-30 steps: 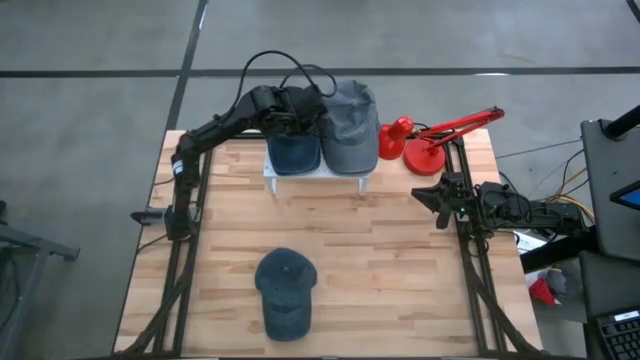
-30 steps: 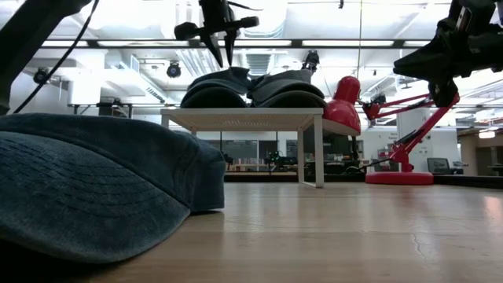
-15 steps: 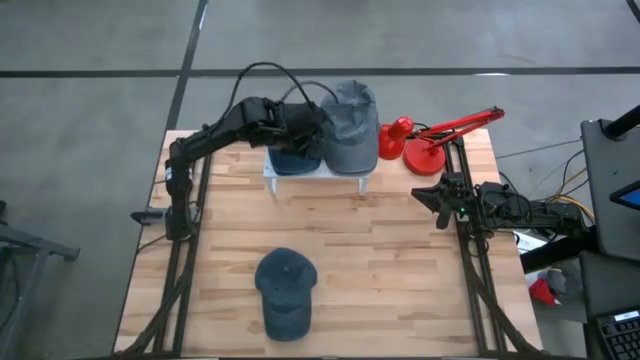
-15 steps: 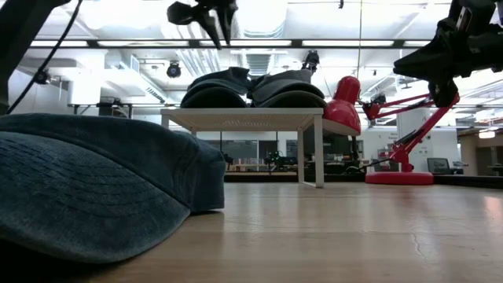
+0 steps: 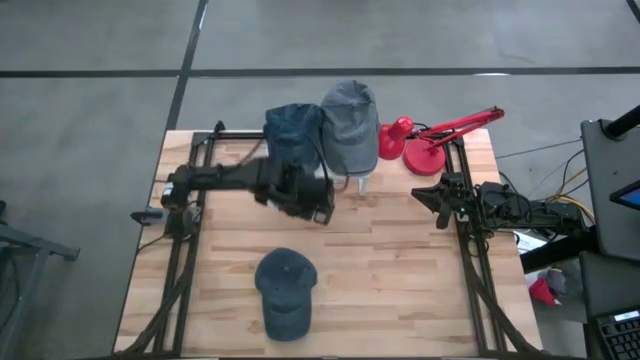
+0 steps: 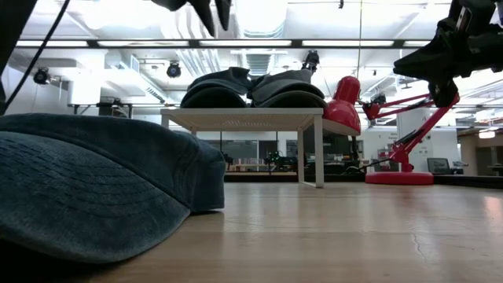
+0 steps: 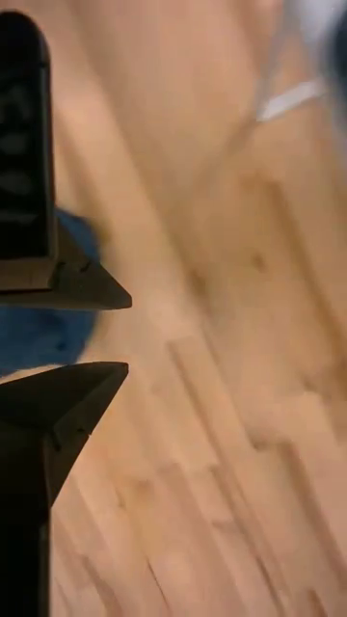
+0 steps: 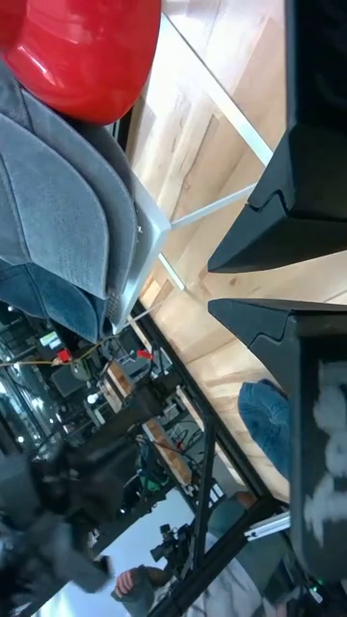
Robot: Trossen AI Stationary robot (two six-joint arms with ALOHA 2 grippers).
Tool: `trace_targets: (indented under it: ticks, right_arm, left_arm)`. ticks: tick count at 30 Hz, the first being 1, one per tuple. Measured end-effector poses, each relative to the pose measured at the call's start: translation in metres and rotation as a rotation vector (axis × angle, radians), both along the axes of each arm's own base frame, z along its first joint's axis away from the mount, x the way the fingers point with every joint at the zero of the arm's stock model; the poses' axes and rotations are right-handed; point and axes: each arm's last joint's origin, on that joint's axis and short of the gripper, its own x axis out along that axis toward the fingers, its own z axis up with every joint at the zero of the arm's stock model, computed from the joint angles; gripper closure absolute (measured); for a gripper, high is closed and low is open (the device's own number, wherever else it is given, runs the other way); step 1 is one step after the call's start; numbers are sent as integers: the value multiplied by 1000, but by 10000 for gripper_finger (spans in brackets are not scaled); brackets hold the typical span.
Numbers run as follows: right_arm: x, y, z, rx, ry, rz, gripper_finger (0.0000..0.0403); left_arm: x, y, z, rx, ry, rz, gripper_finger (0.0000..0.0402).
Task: Pick & Place hat
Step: Stack the blue cap on top of the blue cap on the shelf
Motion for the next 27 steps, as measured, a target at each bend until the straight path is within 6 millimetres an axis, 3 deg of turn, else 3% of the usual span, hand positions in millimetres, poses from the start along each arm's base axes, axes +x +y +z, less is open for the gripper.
trace_targets:
  ticks: [10, 27]
  right_arm:
    - [0, 0, 0, 0, 0, 0, 351]
    - [0, 0, 0, 0, 0, 0, 351]
  left_arm:
    - [-1, -59, -42, -142, 117, 103, 312]
    - [-18, -131, -95, -134, 187, -13, 295]
